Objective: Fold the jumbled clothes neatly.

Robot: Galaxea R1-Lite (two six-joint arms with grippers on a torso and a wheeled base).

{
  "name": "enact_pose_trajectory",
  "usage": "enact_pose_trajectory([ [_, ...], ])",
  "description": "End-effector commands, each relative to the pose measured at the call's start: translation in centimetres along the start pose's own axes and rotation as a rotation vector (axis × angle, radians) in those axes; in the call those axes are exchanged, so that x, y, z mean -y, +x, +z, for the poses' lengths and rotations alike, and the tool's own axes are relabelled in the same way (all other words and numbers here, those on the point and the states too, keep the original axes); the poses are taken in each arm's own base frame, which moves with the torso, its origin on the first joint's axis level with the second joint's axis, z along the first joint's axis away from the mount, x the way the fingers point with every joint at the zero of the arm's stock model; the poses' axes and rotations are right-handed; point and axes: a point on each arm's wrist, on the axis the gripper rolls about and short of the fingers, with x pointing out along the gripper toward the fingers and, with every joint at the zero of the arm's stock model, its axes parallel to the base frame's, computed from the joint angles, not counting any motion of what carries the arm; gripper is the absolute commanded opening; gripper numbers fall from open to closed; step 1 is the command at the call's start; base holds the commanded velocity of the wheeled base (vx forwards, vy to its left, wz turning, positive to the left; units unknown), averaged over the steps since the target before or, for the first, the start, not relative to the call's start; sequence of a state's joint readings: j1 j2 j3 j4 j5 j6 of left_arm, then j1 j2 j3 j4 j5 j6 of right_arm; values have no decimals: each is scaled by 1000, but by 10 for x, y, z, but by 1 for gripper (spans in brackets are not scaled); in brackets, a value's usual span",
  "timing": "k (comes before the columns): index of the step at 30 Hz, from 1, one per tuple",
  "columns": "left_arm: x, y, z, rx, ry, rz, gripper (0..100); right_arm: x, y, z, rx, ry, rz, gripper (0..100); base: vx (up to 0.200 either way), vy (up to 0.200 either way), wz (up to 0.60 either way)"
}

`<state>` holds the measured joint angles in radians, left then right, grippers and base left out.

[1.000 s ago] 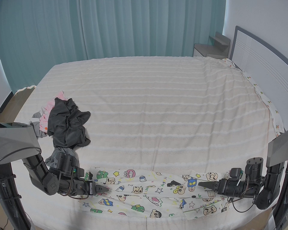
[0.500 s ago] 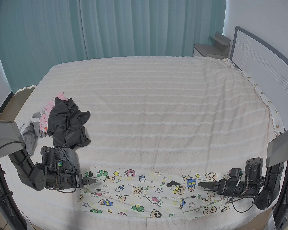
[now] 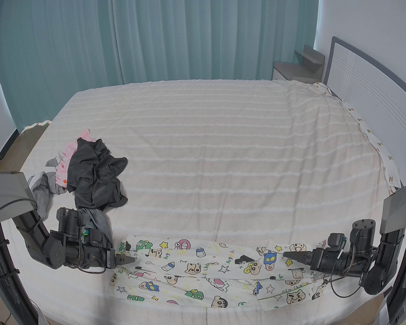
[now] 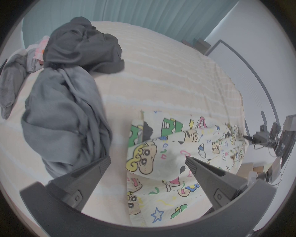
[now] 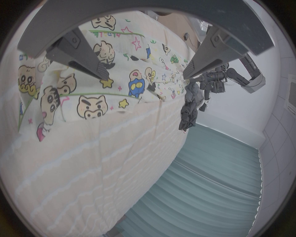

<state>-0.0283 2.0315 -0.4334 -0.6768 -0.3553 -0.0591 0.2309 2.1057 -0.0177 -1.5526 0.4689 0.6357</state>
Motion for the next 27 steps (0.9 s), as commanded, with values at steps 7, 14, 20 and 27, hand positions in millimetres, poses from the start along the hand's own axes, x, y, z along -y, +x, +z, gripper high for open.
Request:
enact_pose_trajectory([
  [7,6,29,-9,-88,31,-28,100,-8,-18,12,90,-17,29,100,0,0,0],
  [14,12,35,-8,-92,51,-36,100,-11,-20,14,103,-26,38,100,0,0,0],
  [20,10,41,-11,-113,46,-34,100,-11,-20,14,103,-26,38,100,0,0,0],
  [27,10,42,-14,-125,46,-37,0,-10,-19,13,100,-22,34,100,0,0,0],
])
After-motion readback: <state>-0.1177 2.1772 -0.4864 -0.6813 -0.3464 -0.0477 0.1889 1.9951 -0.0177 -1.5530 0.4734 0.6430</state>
